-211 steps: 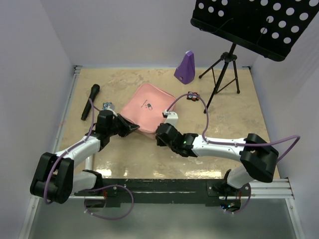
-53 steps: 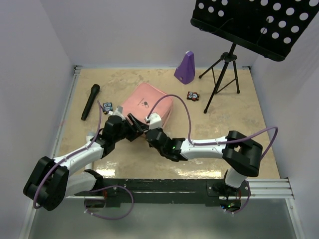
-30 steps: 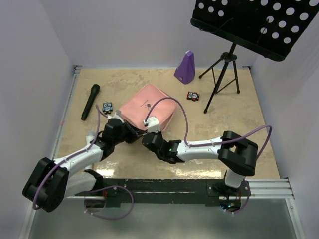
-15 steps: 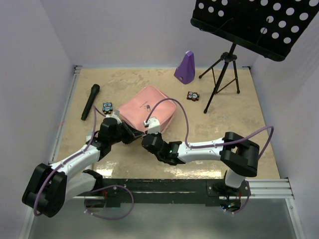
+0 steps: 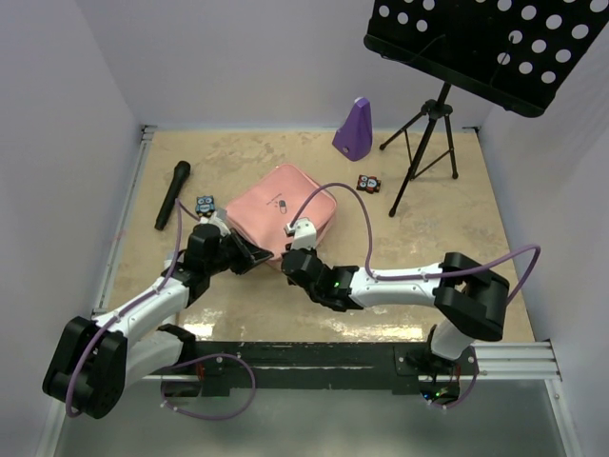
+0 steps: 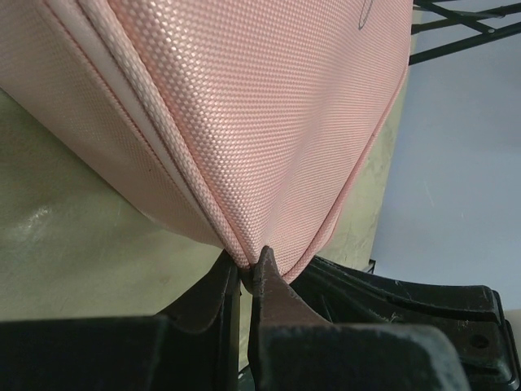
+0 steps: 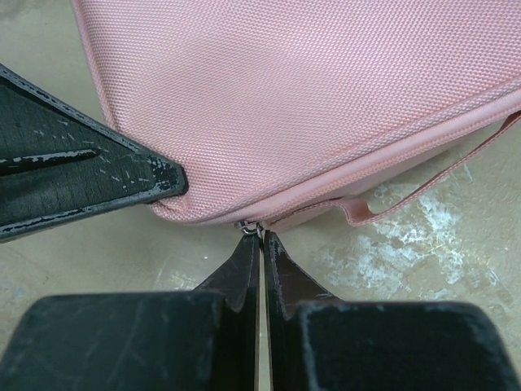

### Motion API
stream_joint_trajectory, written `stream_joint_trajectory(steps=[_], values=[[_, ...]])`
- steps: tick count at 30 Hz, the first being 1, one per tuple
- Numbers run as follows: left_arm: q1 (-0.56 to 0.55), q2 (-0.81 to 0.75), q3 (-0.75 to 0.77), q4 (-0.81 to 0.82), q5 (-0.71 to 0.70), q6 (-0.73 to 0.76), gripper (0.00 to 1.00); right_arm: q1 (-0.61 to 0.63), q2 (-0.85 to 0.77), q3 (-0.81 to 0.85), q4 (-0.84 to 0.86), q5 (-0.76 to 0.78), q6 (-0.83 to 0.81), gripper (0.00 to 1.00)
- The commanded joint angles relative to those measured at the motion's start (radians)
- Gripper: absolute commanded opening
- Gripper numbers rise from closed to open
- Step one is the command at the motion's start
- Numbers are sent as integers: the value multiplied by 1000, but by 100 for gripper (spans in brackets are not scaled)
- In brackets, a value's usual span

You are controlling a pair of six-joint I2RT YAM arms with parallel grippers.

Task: Organize the medicine kit
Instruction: Zip the medicine box at the center of the board.

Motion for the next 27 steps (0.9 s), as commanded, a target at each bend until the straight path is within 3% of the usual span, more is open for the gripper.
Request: stream_joint_trajectory(steps=[1,16,27], values=[[63,-17,2,-44,-146,135,0,-89,-84,-53,-108,217,-17,0],[99,-78,2,-121,-136,212,0,-210,-93,-53,-148,108,29,0],[102,-57,11,-92,-111,218,0,-171,-148,-82,-59,29,-71,0]])
